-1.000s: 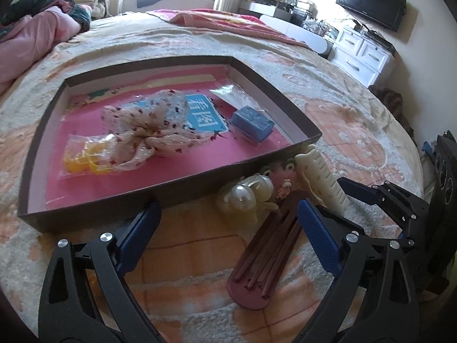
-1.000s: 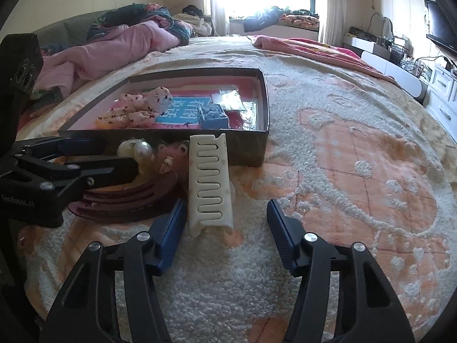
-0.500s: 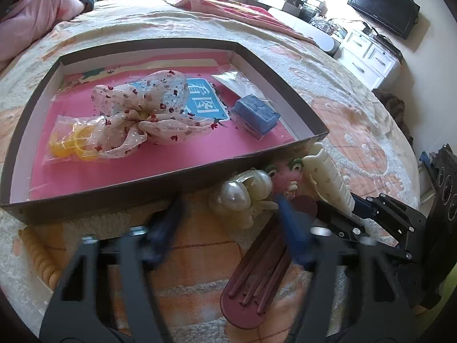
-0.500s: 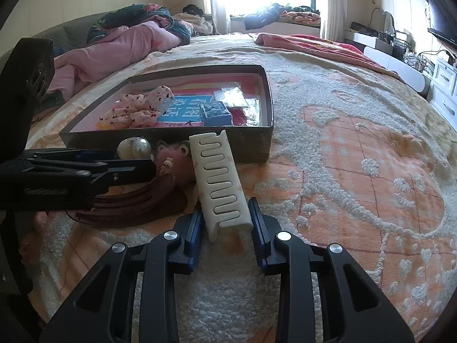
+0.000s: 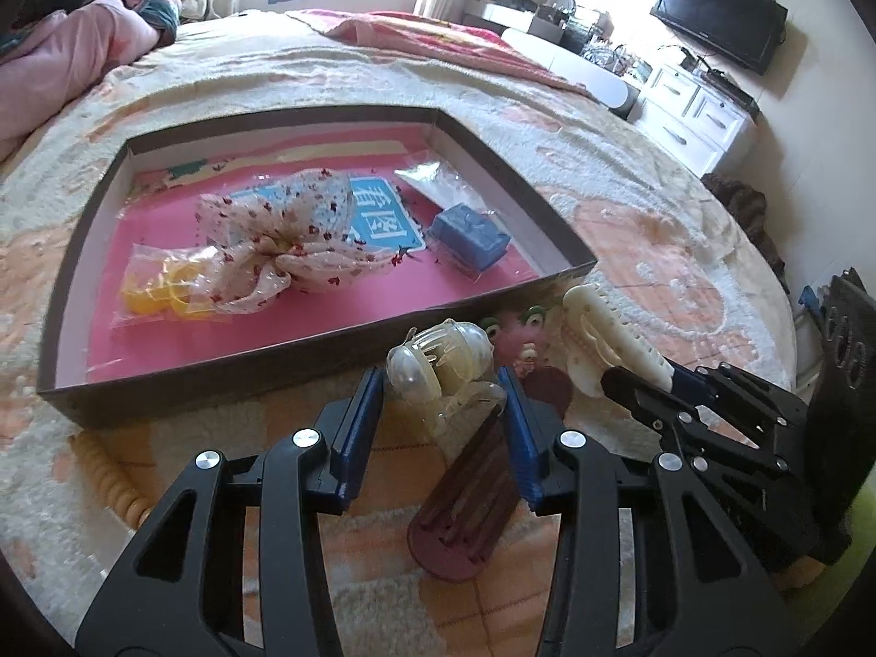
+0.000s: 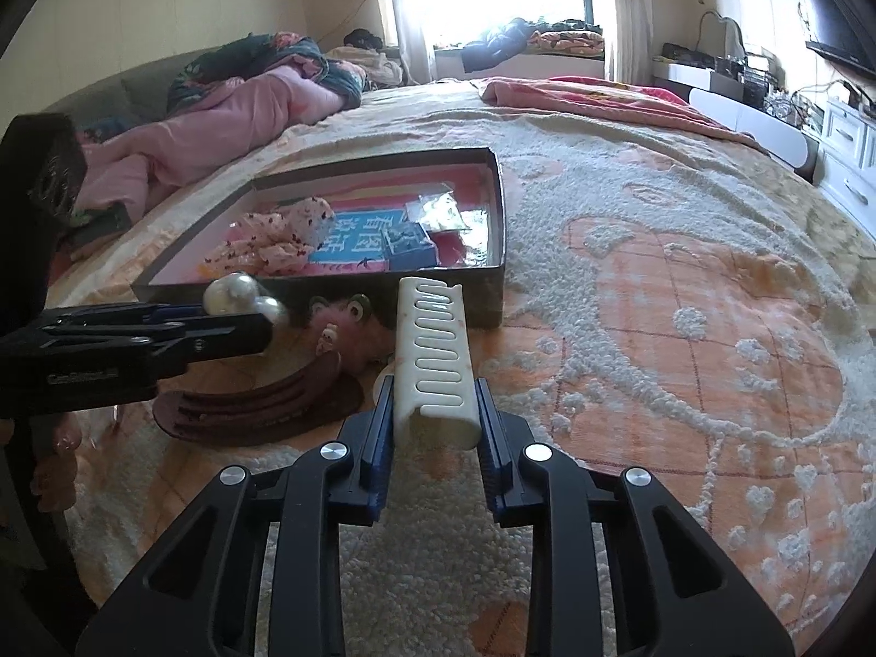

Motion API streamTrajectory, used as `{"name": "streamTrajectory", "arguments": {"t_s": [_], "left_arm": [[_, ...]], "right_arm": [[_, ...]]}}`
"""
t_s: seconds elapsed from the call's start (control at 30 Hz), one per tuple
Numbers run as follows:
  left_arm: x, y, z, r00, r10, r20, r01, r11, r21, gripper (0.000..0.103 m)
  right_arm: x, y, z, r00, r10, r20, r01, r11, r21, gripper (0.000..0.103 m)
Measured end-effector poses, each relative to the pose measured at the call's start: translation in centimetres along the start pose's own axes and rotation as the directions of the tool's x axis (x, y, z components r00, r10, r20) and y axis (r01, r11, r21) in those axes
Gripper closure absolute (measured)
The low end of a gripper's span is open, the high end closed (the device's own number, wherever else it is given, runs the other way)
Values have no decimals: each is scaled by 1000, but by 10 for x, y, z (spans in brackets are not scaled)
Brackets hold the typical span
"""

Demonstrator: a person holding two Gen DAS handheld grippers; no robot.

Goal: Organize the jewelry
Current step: 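Grasp the white hair clip with the right tool while the left grasps the pearl clip, then carry the white clip and pearl clip into the tray and open both tools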

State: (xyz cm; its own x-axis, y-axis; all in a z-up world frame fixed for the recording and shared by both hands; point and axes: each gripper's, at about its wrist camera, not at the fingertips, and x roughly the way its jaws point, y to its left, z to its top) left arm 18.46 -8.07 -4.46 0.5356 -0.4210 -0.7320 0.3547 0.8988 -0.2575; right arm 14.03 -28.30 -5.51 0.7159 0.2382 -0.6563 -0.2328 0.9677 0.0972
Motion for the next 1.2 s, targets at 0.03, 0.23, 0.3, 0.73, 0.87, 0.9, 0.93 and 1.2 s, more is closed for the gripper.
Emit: {"name": "streamTrajectory", "arguments": {"t_s": [0.03,0.23,0.3,0.73,0.87,0.9,0.93,1.2], "left_arm": [[-2,0,0,1000,0,4,1,1000,-1,69],[-18,7,1,999,18,37,-17,1000,-12,69],[-23,12,2,998,29,48,-28,999,-21,69],[-49,46,5,991,91,96,-82,992,-92,69],[-56,56,8,988,107,114,-93,989,-115,69],[-57,58,9,986,113,119,-98,988,-119,69],[-59,60,9,985,116,124,-101,987,-123,69],[-64,73,16,977,151,152,-129,980,-149,69]], "right_arm": [[-2,-1,0,1000,0,6,0,1000,5,77],[-15,1,5,999,22,50,-23,1000,8,77],[-19,4,6,998,36,60,-36,999,0,77],[-27,45,17,991,96,91,-85,990,-115,78],[-26,52,22,990,105,91,-93,987,-129,78],[-26,54,22,990,105,91,-92,987,-131,78],[-25,55,24,990,105,90,-93,987,-134,78],[-20,64,36,989,111,98,-95,984,-151,78]]}}
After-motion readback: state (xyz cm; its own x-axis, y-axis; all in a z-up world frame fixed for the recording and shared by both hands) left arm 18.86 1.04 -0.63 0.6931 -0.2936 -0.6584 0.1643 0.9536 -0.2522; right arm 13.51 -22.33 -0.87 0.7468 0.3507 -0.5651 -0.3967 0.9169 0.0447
